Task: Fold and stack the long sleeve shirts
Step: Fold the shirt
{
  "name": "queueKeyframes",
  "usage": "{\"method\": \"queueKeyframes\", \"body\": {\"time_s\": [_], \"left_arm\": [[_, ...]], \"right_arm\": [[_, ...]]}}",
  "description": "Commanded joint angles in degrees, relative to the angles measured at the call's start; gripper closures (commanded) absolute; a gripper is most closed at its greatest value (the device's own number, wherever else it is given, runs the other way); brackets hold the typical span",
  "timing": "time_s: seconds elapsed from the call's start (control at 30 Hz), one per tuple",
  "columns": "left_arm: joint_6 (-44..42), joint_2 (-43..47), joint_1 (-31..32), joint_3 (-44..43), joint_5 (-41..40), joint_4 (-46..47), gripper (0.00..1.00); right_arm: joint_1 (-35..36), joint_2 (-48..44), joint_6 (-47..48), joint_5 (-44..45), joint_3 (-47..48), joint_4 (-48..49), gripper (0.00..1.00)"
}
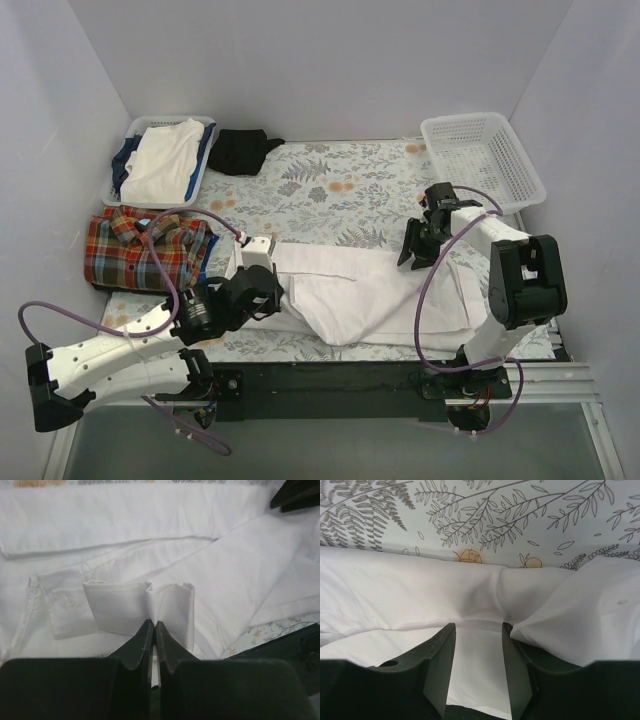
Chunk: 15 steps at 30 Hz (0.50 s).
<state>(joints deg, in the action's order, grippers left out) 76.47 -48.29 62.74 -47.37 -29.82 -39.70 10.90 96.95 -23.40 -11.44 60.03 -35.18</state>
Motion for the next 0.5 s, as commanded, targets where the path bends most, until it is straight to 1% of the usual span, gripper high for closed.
{"method": "queueKeyframes", "body": {"time_s": [0.0,0.07,0.1,0.13,0.23,0.33,0.37,0.47], "left_arm": [[9.5,-0.5,0.0,4.2,2.4,-4.1,1.00],[9.7,-1.3,0.0,4.2,2.7,-4.0,0.99],[10.1,-1.8,0.0,3.7,2.3,-4.3,0.96],[11.6,-3.0,0.0,3.1,1.9,-5.0,0.89],[14.8,-5.8,0.0,2.2,2.8,-7.1,0.85],[18.1,-7.5,0.0,3.5,5.7,-8.0,0.79],[18.5,-7.6,0.0,4.0,6.5,-7.8,0.66],[19.4,-7.0,0.0,4.0,6.3,-7.7,0.54]], "right_arm": [[-0.2,-3.7,2.3,-1.5,0.8,2.7,0.50],[-0.1,-3.4,4.8,-1.9,2.1,2.0,0.50],[0.0,-3.2,5.7,-2.1,2.7,1.4,0.50],[0.5,-2.7,7.0,-1.5,3.9,0.7,0.51],[2.4,-2.9,8.8,0.9,4.9,-1.3,0.51],[4.4,-3.9,9.2,2.6,5.1,-2.1,0.51],[5.0,-4.1,9.2,3.2,5.0,-2.1,0.51],[7.3,-4.9,9.2,5.0,5.2,-2.5,0.51]]}}
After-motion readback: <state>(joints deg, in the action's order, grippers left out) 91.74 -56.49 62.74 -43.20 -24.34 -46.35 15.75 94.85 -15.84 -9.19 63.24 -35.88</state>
